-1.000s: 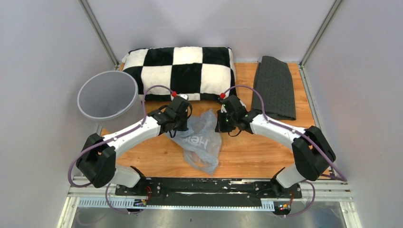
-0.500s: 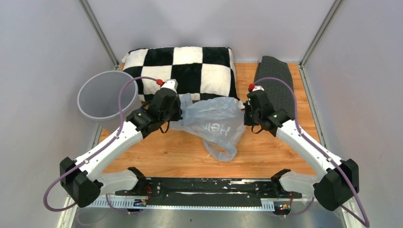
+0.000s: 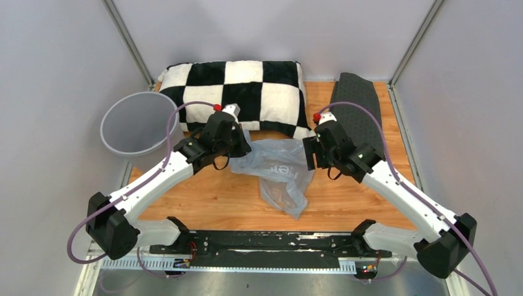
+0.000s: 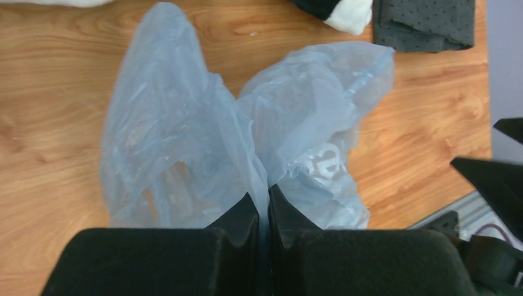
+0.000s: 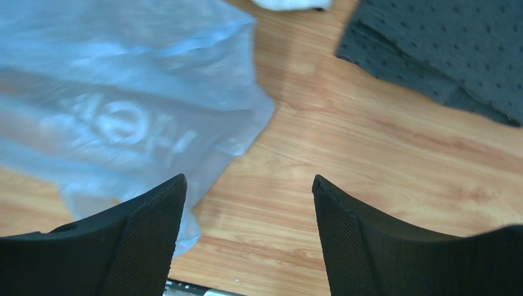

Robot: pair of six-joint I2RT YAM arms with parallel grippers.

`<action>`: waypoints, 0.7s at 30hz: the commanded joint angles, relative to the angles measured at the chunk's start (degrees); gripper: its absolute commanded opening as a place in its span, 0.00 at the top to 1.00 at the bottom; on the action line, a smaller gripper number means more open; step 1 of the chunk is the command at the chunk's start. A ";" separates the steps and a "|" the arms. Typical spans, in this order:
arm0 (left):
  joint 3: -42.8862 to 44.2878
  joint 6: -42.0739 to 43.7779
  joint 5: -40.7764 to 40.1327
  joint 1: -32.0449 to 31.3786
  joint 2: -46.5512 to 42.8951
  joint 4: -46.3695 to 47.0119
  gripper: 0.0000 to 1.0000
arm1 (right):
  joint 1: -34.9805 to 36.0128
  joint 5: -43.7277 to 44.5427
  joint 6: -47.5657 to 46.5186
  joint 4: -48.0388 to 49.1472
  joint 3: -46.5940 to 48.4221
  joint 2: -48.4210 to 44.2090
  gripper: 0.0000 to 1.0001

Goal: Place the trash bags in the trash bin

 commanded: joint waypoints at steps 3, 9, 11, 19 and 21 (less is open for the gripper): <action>-0.29 -5.50 6.17 0.36 1.88 3.76 0.93 | 14.97 -1.65 -5.76 4.69 -0.31 -4.30 0.22; 0.61 -9.15 9.96 0.36 1.58 5.23 0.93 | 21.16 -10.41 -12.26 18.39 -3.52 0.11 0.18; 1.05 -10.19 10.67 0.43 1.31 5.23 0.93 | 21.69 -13.54 -13.65 21.40 -3.53 2.49 0.18; 1.10 -12.32 14.16 2.52 0.94 5.44 0.91 | 24.73 -16.13 -14.23 24.33 -4.09 10.20 0.22; 0.49 -12.74 15.93 3.58 0.54 6.28 0.89 | 25.39 -15.02 -13.72 24.47 -4.62 11.36 0.25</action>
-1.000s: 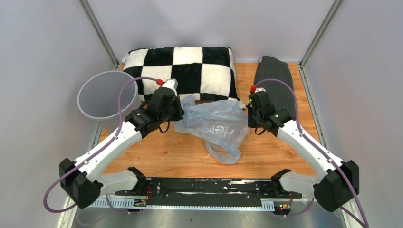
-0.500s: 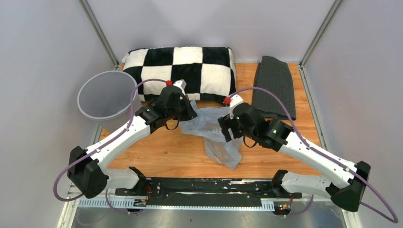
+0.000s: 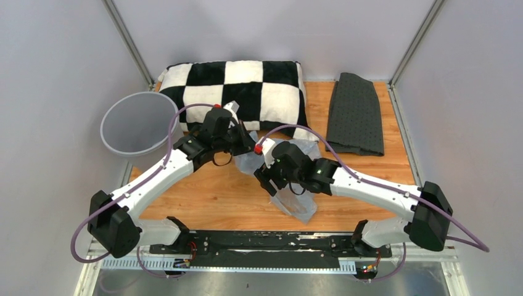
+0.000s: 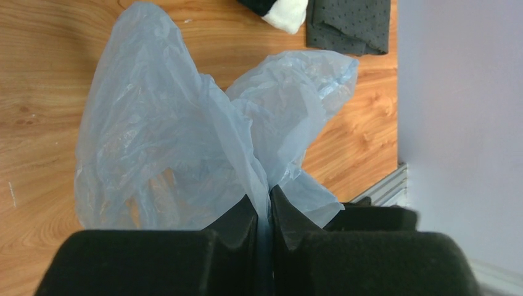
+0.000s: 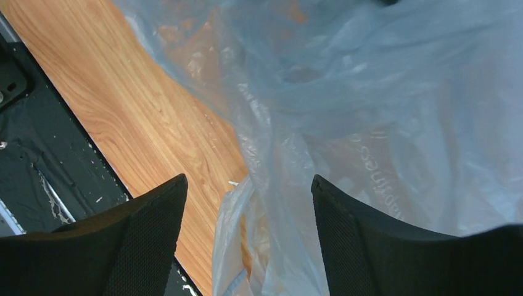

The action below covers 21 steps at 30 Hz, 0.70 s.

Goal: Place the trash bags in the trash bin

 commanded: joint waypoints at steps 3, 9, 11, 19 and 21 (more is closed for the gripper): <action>0.35 -1.76 6.21 3.27 -1.93 1.96 0.86 | 1.83 5.40 -0.40 0.02 -1.32 3.41 0.41; 1.43 2.47 9.66 7.27 -2.25 -0.95 0.70 | 1.73 18.45 -0.92 -9.50 3.77 0.88 1.00; 1.63 5.28 10.07 7.89 -2.74 -2.34 0.61 | 1.71 23.08 -0.82 -12.95 6.19 -1.47 1.00; 5.37 17.30 7.50 8.15 -3.40 -9.51 0.61 | 1.33 33.33 -3.13 -18.67 14.23 -8.82 1.00; 6.04 18.93 7.86 8.15 -3.72 -9.76 0.66 | 1.27 32.54 -4.34 -19.27 15.77 -9.38 1.00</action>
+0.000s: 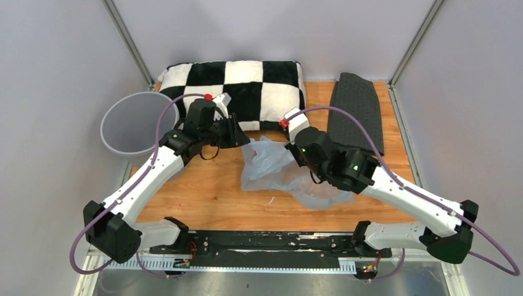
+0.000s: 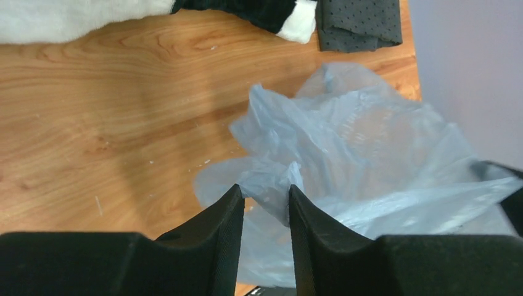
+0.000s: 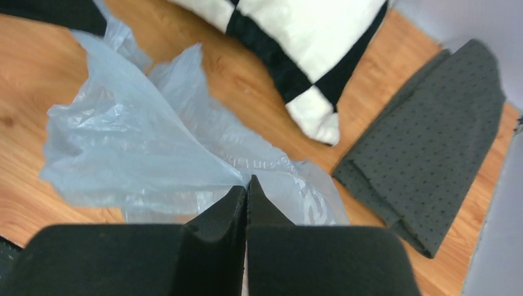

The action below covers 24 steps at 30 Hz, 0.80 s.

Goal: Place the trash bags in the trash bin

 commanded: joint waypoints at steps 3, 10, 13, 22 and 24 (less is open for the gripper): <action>3.93 10.44 1.76 0.11 -3.42 -3.72 0.69 | 0.01 1.80 -6.12 -5.47 4.13 -1.95 1.00; 0.07 21.91 1.56 0.11 -14.57 2.64 0.48 | 0.00 -3.87 -10.00 -9.21 5.27 -6.82 1.00; -5.68 26.89 6.36 0.11 -20.43 10.64 0.43 | 0.02 -7.13 -10.89 -11.16 6.04 -9.77 1.00; -10.93 40.27 17.64 0.11 -21.74 25.88 0.38 | 0.09 -16.69 -12.04 -18.02 10.57 -13.74 1.00; -9.36 40.69 21.02 0.11 -19.25 25.88 0.38 | 0.09 -18.46 -12.14 -19.51 11.86 -14.20 1.00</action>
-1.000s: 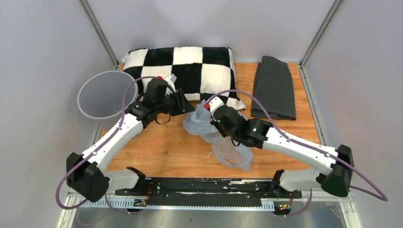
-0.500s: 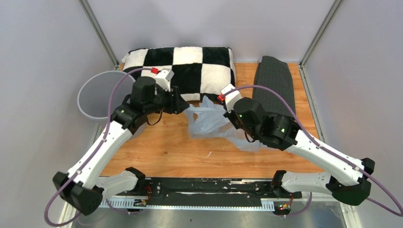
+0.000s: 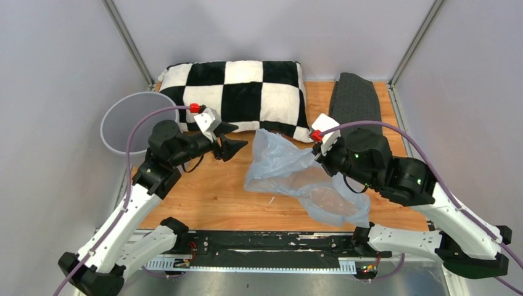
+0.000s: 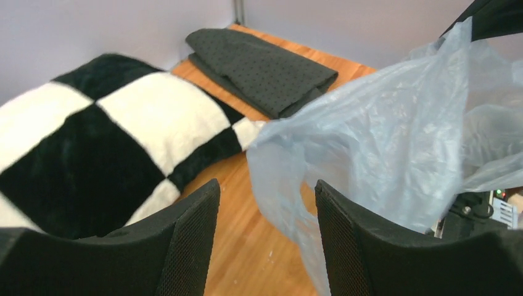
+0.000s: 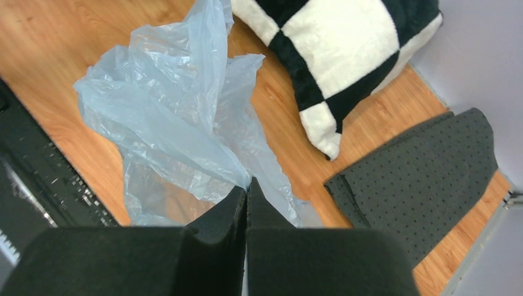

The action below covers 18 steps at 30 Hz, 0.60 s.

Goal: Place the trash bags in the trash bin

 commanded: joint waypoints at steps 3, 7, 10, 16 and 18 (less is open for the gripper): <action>4.00 6.10 12.60 0.04 7.21 4.84 0.38 | 0.09 -7.30 -1.72 -6.90 3.71 -1.58 1.00; 3.82 5.42 19.44 -1.24 9.27 4.82 0.37 | 0.09 -6.41 -1.89 -8.15 4.88 -1.46 1.00; 2.78 4.22 23.43 -2.84 10.02 4.76 0.36 | 0.09 -3.38 -1.98 -8.51 5.74 -0.89 1.00; -0.21 2.82 24.04 -4.90 10.79 4.74 0.36 | 0.09 2.66 -1.72 -8.42 7.89 1.14 1.00; -0.79 2.57 22.94 -6.19 11.75 4.89 0.37 | 0.13 2.65 -1.65 -7.95 8.66 1.38 1.00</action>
